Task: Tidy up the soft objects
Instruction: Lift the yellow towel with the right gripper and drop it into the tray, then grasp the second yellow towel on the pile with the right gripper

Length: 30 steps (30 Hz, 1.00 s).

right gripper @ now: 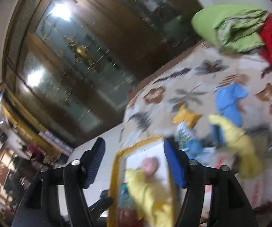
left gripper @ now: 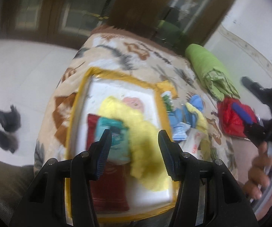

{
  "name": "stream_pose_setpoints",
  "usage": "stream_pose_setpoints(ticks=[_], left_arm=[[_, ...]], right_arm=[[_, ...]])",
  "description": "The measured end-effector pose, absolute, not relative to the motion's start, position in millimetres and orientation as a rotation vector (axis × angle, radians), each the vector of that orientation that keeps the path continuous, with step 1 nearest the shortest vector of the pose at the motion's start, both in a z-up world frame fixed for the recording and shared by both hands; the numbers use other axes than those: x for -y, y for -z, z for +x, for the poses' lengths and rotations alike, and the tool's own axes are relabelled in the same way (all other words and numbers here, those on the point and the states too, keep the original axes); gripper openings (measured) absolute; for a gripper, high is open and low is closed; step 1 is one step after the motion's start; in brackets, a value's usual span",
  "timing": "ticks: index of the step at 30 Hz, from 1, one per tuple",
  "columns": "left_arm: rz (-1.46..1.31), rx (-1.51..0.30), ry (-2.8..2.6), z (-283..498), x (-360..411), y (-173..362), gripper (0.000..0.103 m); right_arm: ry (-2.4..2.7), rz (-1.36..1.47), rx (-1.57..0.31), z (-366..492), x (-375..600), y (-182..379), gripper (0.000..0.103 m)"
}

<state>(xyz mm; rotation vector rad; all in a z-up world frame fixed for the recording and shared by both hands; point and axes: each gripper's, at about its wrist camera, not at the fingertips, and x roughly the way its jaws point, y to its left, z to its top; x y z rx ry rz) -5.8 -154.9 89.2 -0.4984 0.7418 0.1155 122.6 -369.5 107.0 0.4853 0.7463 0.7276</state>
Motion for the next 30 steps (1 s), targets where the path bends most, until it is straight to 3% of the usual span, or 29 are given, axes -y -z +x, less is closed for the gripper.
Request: stream_pose_setpoints(ticks=[4,10,17,20,22,24,28,30], left_arm=[[-0.365,-0.747,-0.058,9.9,188.2,-104.4,0.051],[-0.340,-0.782,0.043,24.3,223.6,-111.5,0.051],[-0.286,-0.797,0.089,17.5,252.9,-119.3,0.051],[-0.292,-0.788,0.100,10.6,254.5,-123.8,0.051],[-0.296,-0.785,0.101,6.9,253.4,-127.3,0.051],[-0.302,-0.774,0.101,2.7,251.1,-131.1,0.051],[-0.322,-0.761,0.090,-5.2,240.0,-136.7,0.051],[-0.349,-0.757,0.085,-9.5,232.7,-137.0,0.051]], right_arm=[[-0.824,0.397,-1.003,161.5,380.2,-79.7,0.070],[-0.544,0.284,-1.308,207.5,420.4,-21.7,0.070],[-0.533,0.313,-1.493,222.4,423.4,32.4,0.069],[-0.510,0.172,-1.527,218.3,404.3,32.8,0.055],[-0.523,0.115,-1.522,215.6,394.6,28.7,0.032],[-0.519,0.055,-1.528,211.1,385.2,27.2,0.020],[-0.498,-0.009,-1.470,202.9,376.9,11.7,0.007],[-0.507,0.001,-1.430,199.0,376.7,-0.5,0.006]])
